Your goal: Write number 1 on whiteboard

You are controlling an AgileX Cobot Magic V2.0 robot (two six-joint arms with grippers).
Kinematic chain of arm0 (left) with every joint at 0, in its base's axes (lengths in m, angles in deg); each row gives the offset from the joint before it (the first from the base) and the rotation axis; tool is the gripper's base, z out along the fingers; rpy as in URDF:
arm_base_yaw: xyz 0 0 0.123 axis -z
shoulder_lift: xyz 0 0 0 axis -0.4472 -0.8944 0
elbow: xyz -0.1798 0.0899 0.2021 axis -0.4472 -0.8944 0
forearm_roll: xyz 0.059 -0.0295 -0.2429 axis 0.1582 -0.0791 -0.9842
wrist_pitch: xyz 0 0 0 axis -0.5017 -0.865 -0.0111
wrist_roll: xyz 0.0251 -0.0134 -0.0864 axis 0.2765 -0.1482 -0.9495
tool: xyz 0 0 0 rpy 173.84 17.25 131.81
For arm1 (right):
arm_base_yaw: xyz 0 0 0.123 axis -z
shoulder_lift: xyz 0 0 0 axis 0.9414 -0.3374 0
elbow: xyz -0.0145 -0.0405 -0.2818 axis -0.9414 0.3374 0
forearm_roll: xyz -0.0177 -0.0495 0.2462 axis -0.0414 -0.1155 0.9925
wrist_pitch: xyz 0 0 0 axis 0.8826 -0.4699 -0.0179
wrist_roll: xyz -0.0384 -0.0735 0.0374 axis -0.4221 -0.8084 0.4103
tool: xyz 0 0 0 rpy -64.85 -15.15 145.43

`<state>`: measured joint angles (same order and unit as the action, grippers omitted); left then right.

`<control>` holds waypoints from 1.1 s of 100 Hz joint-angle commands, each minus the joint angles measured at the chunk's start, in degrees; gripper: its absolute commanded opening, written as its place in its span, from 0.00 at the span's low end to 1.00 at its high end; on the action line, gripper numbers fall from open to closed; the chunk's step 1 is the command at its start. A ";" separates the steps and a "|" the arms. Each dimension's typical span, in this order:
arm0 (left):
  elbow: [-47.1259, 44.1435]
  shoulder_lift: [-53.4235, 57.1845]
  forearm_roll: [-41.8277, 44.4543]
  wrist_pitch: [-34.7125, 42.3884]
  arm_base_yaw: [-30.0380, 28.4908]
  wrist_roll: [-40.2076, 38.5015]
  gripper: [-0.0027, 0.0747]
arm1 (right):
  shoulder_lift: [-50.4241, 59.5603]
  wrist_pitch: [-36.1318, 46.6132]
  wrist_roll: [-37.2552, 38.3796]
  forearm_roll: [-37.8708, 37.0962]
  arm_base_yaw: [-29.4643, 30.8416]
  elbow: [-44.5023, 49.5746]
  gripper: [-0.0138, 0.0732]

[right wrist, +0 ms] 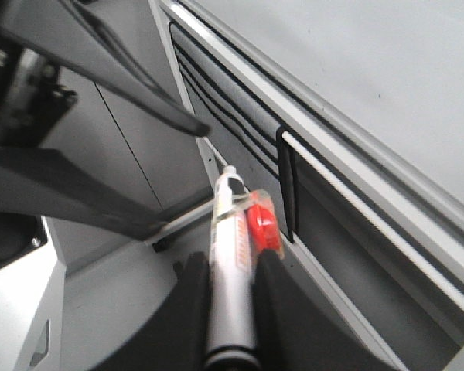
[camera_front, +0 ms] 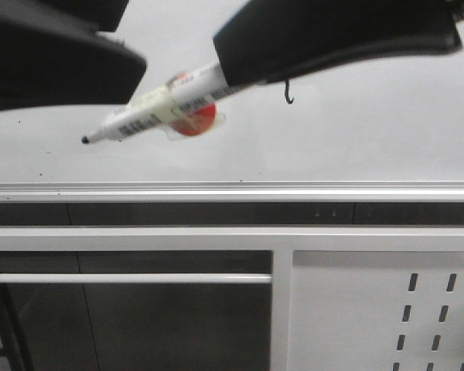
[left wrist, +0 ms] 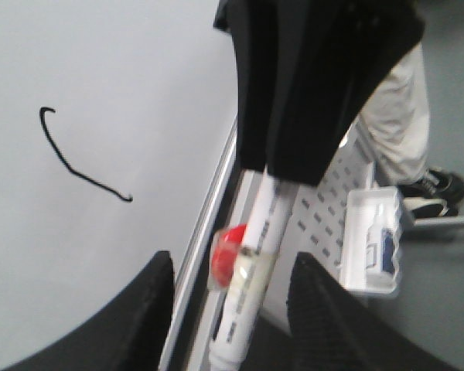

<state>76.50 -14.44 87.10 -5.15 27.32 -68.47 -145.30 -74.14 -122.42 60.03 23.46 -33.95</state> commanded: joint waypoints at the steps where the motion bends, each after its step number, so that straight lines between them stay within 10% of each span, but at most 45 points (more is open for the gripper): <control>1: 1.02 -0.49 0.11 -5.03 -0.14 4.24 0.45 | 0.34 2.42 0.84 0.49 -0.05 -2.74 0.09; 70: 0.96 -4.34 0.11 -15.77 6.30 10.27 0.44 | -2.14 5.05 2.26 2.10 -0.05 -2.74 0.09; 110: 0.96 -4.34 0.11 -16.90 7.40 10.27 0.26 | -2.14 4.33 2.26 2.99 -0.05 -2.74 0.09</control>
<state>75.67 -19.22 87.10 -20.88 34.28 -57.83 -148.06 -71.86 -120.06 61.57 23.46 -34.71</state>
